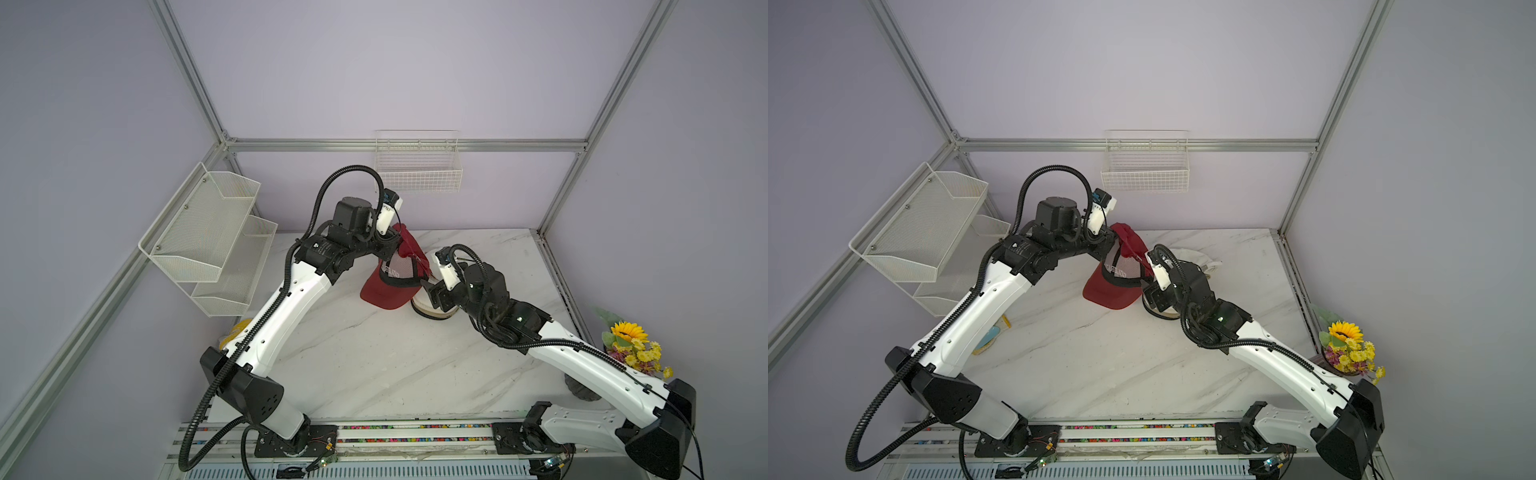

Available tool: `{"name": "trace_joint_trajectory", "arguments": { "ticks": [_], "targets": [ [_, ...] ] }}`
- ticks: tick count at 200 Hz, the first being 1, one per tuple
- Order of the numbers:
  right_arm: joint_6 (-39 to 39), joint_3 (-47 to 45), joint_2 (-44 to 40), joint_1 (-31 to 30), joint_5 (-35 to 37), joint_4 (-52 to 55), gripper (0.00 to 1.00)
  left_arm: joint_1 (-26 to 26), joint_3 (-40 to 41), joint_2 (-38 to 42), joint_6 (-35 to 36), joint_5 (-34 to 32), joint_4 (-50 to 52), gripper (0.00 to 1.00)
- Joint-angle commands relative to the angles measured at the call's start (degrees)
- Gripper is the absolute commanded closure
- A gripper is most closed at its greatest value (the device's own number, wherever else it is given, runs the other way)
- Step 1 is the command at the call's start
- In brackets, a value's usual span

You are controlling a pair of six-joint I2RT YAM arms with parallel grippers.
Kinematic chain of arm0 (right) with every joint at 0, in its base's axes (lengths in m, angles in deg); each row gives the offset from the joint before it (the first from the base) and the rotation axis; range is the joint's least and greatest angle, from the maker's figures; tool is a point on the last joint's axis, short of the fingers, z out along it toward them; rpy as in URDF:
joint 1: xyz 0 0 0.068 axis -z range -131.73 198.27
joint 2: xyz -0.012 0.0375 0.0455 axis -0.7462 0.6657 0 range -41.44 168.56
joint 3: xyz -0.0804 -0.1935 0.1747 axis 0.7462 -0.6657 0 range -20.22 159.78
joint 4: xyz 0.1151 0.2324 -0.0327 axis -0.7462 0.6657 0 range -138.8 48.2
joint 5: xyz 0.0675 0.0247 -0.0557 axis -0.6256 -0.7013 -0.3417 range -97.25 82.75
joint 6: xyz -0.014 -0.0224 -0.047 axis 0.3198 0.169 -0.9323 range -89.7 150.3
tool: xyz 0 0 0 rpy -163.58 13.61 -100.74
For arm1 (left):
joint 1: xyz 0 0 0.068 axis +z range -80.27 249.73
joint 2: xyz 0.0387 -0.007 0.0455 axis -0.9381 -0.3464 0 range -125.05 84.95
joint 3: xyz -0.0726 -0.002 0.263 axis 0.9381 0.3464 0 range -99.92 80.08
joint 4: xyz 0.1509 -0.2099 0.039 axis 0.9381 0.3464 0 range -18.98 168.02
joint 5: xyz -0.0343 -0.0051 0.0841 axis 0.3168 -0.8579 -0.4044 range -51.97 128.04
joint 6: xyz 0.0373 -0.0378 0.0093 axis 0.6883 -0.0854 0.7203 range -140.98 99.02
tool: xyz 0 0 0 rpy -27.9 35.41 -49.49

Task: Open the adjustable buckle of the baseball cap
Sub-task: Pick up the baseball cap.

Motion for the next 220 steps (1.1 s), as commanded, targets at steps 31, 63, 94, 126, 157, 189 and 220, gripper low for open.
{"name": "trace_joint_trajectory", "arguments": {
  "ticks": [31, 63, 94, 126, 157, 189, 220],
  "targets": [
    [0.5, -0.9, 4.8, -0.2, 1.7, -8.3, 0.23, -0.2, -2.8, 2.2, -2.0, -0.9, -1.2, 1.0],
    [0.5, -1.6, 6.2, -0.1, 3.1, -10.9, 0.25, -0.2, -2.6, 3.2, -2.2, -0.8, -1.1, 1.0],
    [0.9, -2.5, 6.5, 1.0, 3.9, -13.9, 0.32, -0.2, -2.4, 4.1, -2.7, -0.7, -1.2, 1.0],
    [1.3, -2.4, 7.3, 1.8, 2.7, -14.6, 0.43, -0.1, -2.3, 4.7, -3.2, -0.2, -1.2, 1.0],
    [1.9, -3.5, 7.5, 2.2, 2.3, -16.5, 0.66, -0.1, -2.2, 5.0, -3.4, 0.2, -1.2, 1.0],
    [2.0, -3.6, 6.9, 2.6, 1.6, -17.8, 1.0, -0.1, -1.7, 5.5, -3.9, 0.9, -1.4, 1.0],
    [2.0, -5.2, 3.4, 3.0, 2.4, -21.3, 1.0, -0.1, 0.1, 6.0, -3.6, 2.1, -1.3, 1.0]
  ]
}}
